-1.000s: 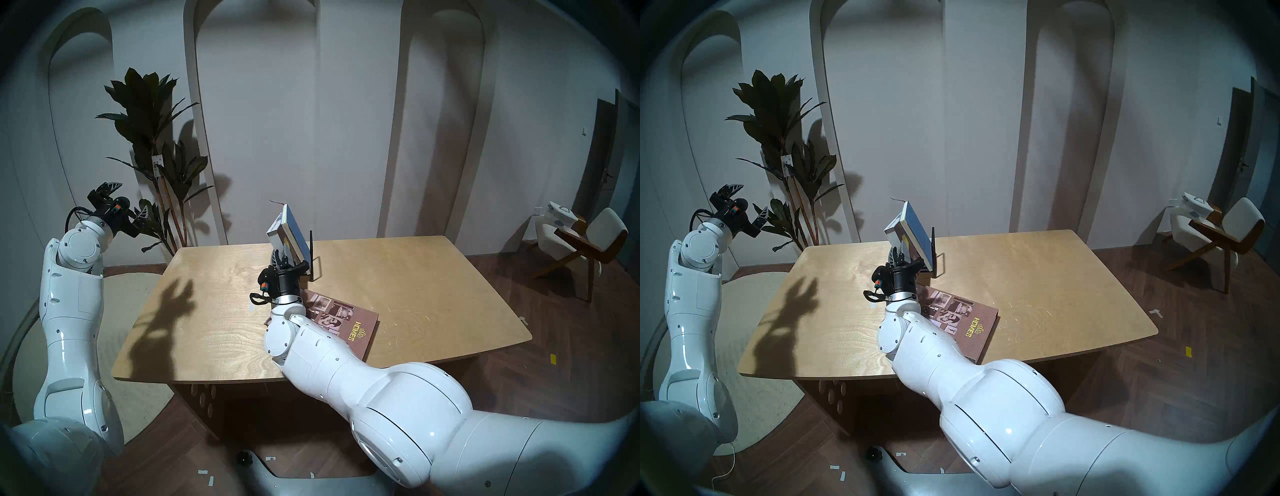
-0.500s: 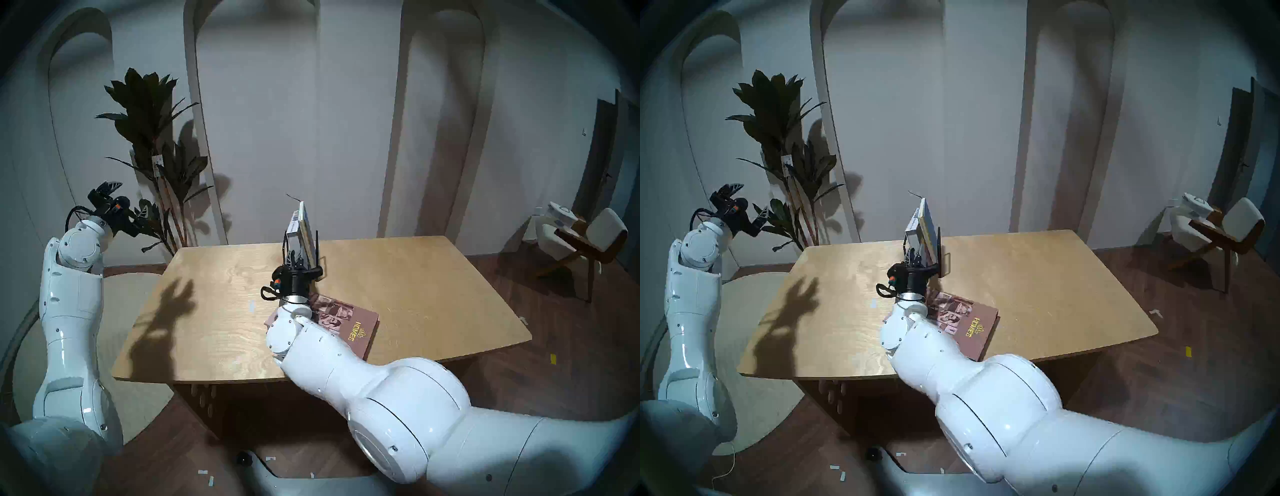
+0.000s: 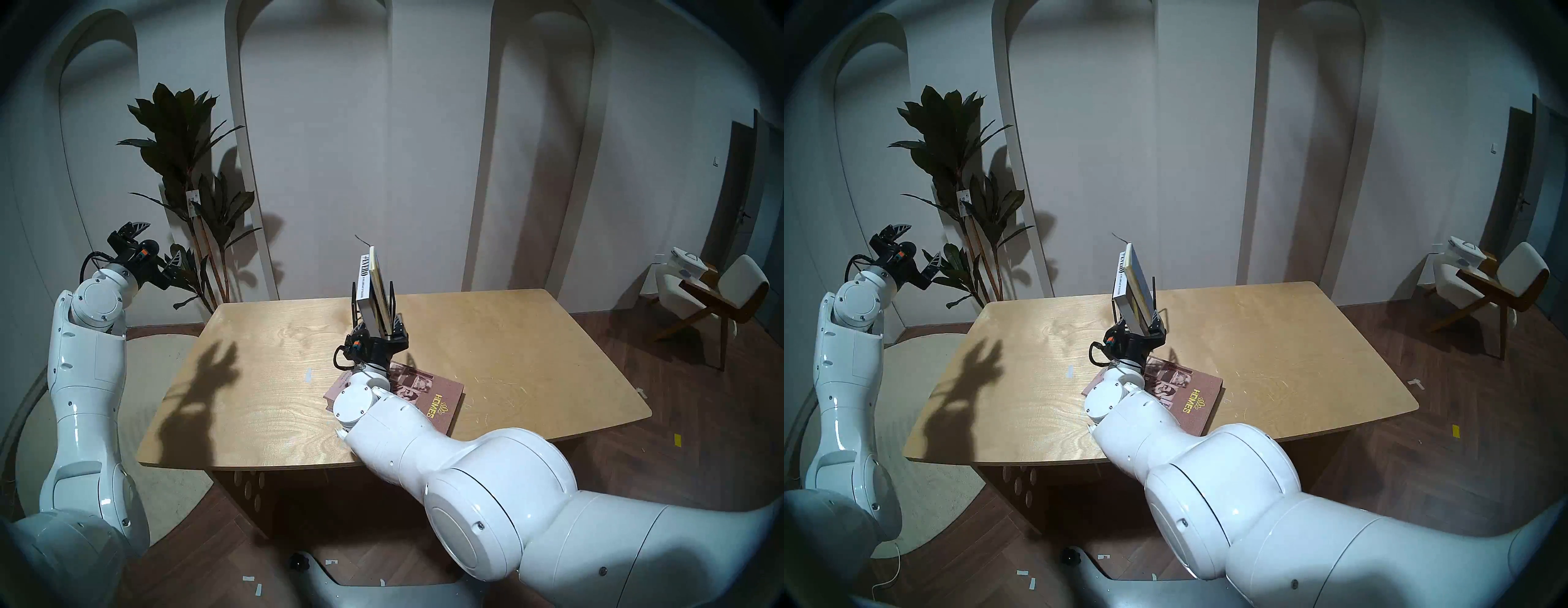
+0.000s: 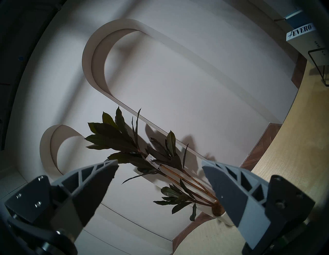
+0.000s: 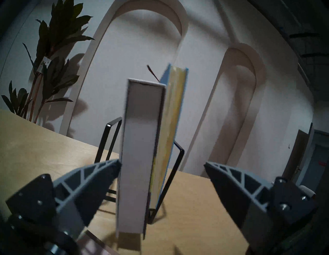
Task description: Stack the books into one stack
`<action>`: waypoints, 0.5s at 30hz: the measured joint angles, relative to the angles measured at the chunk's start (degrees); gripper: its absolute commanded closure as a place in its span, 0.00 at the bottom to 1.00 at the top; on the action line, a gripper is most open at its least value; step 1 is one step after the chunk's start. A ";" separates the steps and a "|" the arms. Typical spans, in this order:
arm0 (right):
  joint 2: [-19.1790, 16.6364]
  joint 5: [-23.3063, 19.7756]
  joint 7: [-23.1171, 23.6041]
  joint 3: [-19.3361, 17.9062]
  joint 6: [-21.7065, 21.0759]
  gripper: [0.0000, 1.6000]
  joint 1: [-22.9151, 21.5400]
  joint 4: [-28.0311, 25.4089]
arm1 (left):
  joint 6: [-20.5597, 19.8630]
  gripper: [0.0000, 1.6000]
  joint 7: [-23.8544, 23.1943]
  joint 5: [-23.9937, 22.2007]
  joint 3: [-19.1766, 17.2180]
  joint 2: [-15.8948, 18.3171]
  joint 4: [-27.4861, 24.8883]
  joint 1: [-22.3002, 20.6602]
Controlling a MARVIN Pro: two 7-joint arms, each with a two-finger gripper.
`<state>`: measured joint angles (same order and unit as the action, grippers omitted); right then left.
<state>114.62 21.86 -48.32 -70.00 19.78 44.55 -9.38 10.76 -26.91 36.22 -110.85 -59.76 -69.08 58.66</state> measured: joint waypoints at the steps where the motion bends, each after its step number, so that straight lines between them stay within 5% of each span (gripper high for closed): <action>1: 0.00 -0.27 -0.01 -0.21 -0.11 0.00 -0.14 0.03 | 0.01 0.00 0.00 -0.01 0.01 0.01 0.02 -0.01; 15: -0.02 -1.15 4.16 -0.15 -0.62 0.00 -1.82 1.02 | 0.06 0.00 0.04 -0.16 0.15 0.15 0.10 -0.05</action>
<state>114.60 20.71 -44.17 -70.15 19.17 42.73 -8.36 10.82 -26.87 36.06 -110.70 -59.61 -68.98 58.61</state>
